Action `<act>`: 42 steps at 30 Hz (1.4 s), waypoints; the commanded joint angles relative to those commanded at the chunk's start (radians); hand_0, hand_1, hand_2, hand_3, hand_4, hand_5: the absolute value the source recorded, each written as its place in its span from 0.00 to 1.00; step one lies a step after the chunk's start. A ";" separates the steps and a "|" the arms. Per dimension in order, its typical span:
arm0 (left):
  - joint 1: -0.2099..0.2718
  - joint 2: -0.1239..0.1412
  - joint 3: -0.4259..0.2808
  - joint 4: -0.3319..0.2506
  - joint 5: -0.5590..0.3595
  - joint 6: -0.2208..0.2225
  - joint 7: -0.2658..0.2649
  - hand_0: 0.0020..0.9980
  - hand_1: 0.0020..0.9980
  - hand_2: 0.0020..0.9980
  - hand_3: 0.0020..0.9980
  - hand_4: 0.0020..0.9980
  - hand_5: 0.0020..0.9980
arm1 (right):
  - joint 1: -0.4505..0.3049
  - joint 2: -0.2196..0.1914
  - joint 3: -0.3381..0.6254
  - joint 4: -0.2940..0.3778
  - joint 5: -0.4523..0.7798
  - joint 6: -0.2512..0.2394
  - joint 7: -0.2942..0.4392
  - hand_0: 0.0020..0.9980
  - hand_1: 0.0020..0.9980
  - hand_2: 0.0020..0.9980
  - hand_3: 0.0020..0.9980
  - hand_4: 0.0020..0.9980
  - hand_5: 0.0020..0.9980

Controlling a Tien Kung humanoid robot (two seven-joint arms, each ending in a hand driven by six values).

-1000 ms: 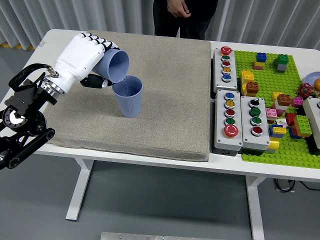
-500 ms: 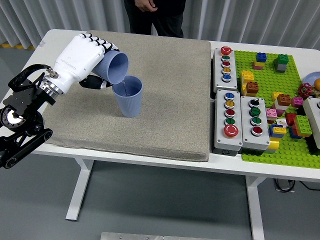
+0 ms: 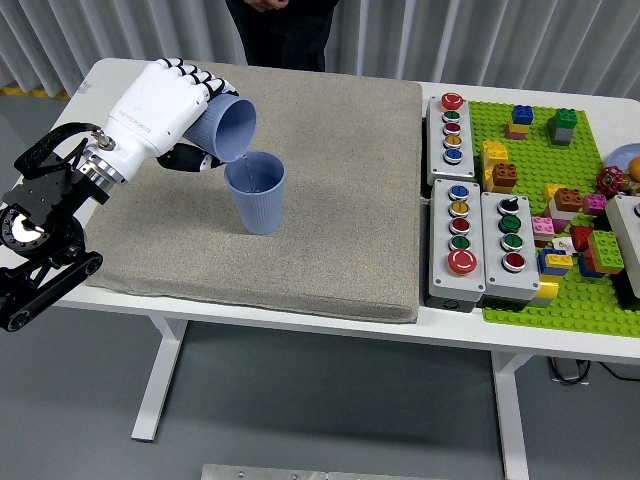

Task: Pick cup pour cup place

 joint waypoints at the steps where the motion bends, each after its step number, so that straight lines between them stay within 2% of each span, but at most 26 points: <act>1: -0.002 0.001 0.003 -0.002 0.001 0.000 0.001 0.50 0.47 0.50 0.52 0.81 0.19 | 0.001 0.000 0.000 0.000 0.001 0.000 0.000 0.72 0.69 0.74 0.70 0.32 0.29; 35: -0.017 0.002 0.018 -0.004 0.003 0.009 0.018 0.50 0.48 0.50 0.52 0.79 0.17 | 0.007 0.000 -0.003 0.000 0.009 -0.002 0.001 0.72 0.69 0.74 0.70 0.32 0.29; 42: 0.003 -0.006 -0.015 0.023 -0.161 0.016 0.006 0.50 0.48 0.51 0.52 0.79 0.17 | 0.008 0.000 -0.003 0.000 0.009 -0.002 0.001 0.72 0.69 0.74 0.70 0.32 0.29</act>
